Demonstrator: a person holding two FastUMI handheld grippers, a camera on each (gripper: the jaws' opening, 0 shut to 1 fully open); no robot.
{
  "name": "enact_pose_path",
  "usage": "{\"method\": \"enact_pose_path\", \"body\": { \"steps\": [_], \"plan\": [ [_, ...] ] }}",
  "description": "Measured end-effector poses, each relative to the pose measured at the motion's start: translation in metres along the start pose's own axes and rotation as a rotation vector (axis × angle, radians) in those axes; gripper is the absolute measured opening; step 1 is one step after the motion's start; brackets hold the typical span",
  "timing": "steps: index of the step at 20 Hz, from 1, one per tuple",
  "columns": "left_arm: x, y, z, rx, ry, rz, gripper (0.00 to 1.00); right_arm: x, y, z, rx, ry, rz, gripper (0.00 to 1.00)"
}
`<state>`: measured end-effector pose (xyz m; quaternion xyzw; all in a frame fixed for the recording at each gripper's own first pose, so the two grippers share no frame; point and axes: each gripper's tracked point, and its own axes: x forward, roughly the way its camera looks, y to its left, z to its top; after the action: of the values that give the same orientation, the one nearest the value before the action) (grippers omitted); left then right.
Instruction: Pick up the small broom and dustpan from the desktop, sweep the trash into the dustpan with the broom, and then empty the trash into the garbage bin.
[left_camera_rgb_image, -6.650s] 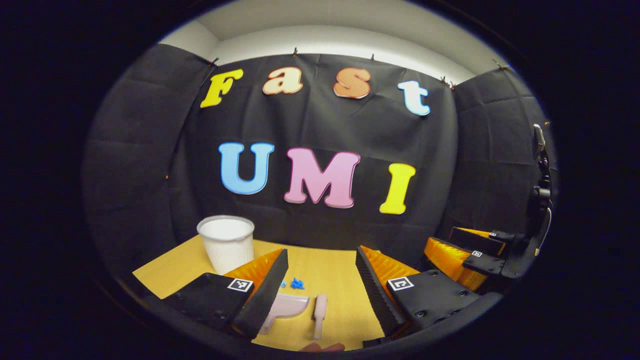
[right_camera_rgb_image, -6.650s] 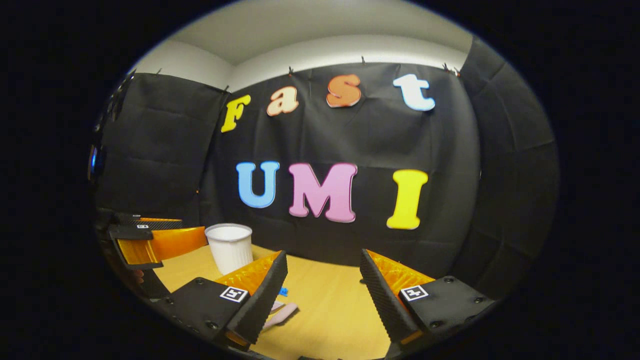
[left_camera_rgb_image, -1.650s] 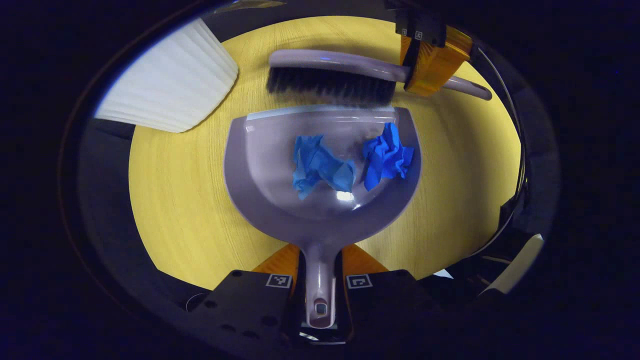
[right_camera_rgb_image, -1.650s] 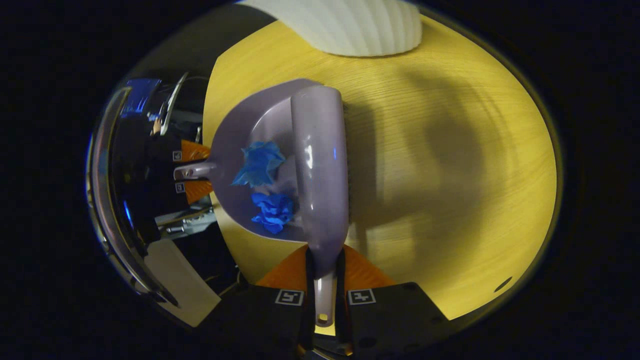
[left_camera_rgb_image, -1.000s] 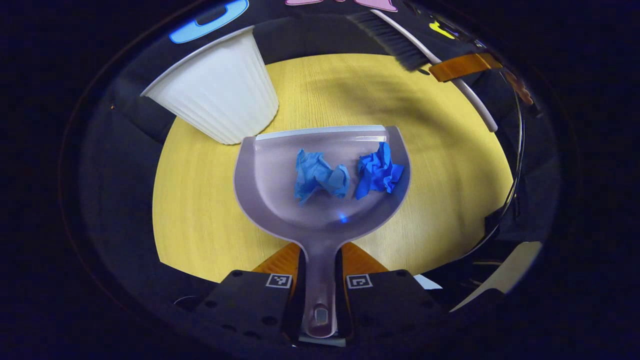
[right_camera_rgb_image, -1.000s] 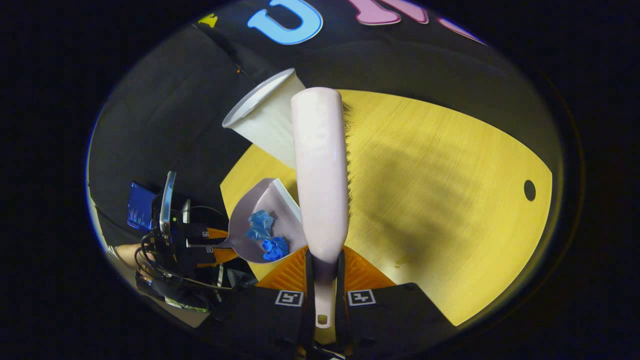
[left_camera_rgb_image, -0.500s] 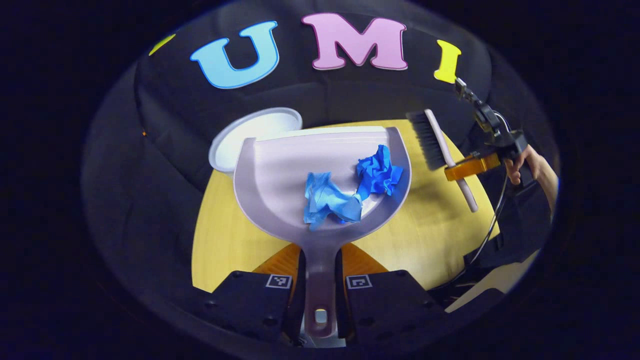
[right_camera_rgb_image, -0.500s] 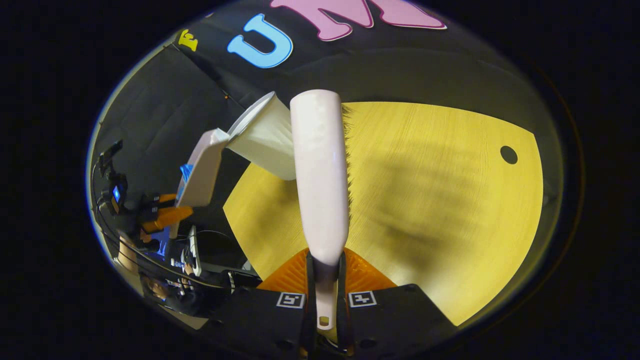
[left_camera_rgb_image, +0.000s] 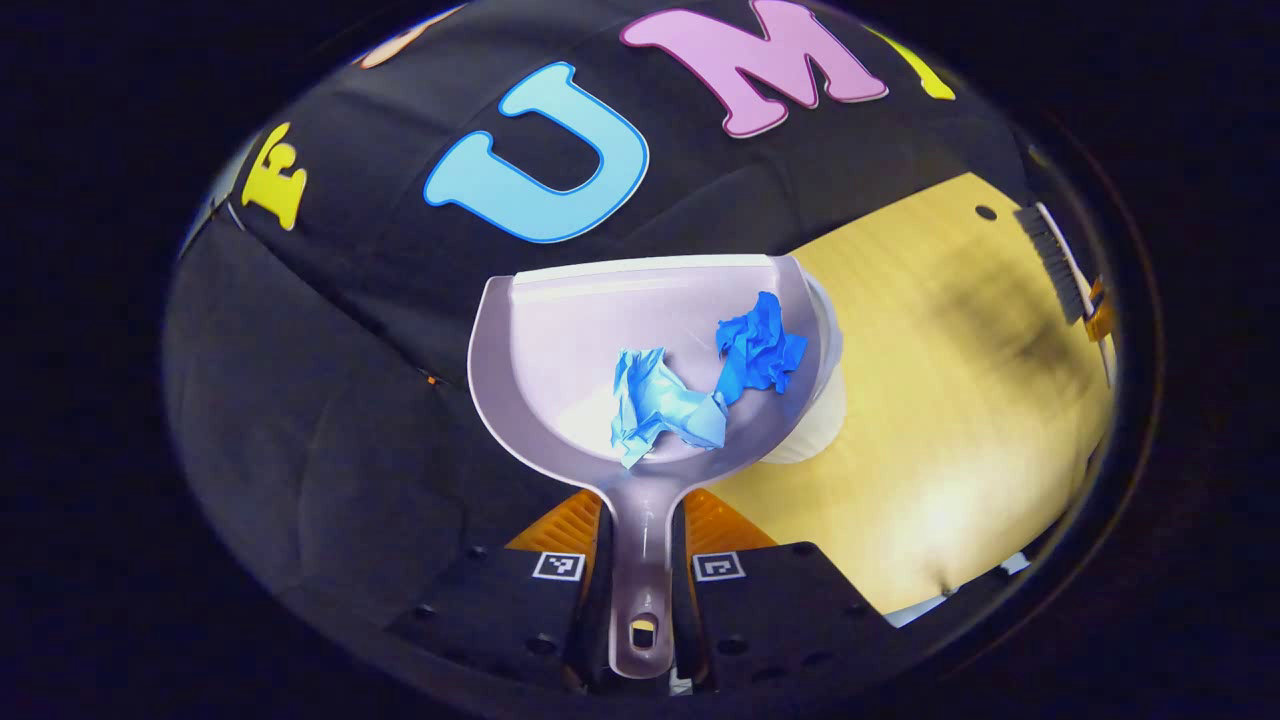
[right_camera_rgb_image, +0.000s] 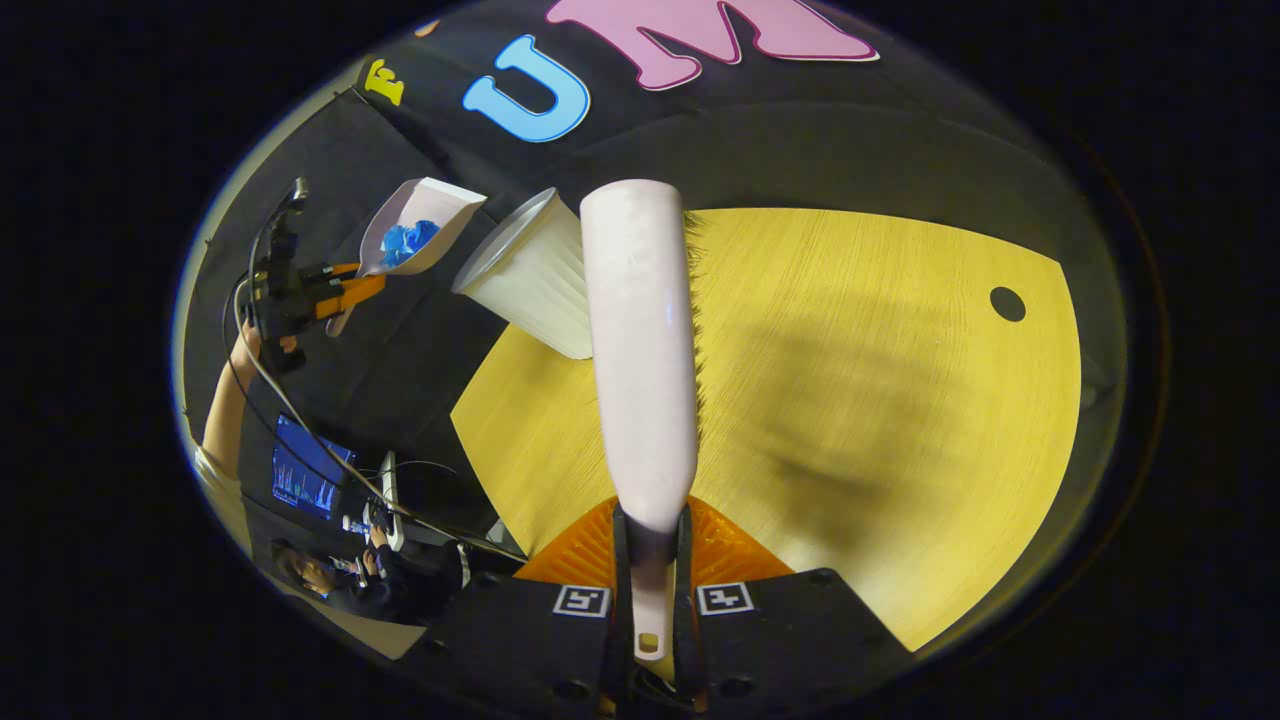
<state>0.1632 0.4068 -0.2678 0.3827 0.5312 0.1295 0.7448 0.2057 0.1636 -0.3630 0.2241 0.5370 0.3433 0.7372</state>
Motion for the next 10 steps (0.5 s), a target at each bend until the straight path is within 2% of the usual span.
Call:
{"method": "enact_pose_path", "body": {
  "steps": [4,8,10],
  "plan": [
    [-0.010,0.017,0.007,0.295,0.066,0.195,0.23,-0.006,-0.012,-0.010,0.009,0.009,-0.016,0.17],
    [-0.010,0.023,0.008,0.551,0.092,0.317,0.23,-0.007,-0.026,-0.018,0.030,0.015,-0.030,0.17],
    [-0.012,0.023,0.010,0.699,0.085,0.416,0.23,-0.006,-0.031,-0.025,0.028,0.024,-0.040,0.17]
  ]
}}
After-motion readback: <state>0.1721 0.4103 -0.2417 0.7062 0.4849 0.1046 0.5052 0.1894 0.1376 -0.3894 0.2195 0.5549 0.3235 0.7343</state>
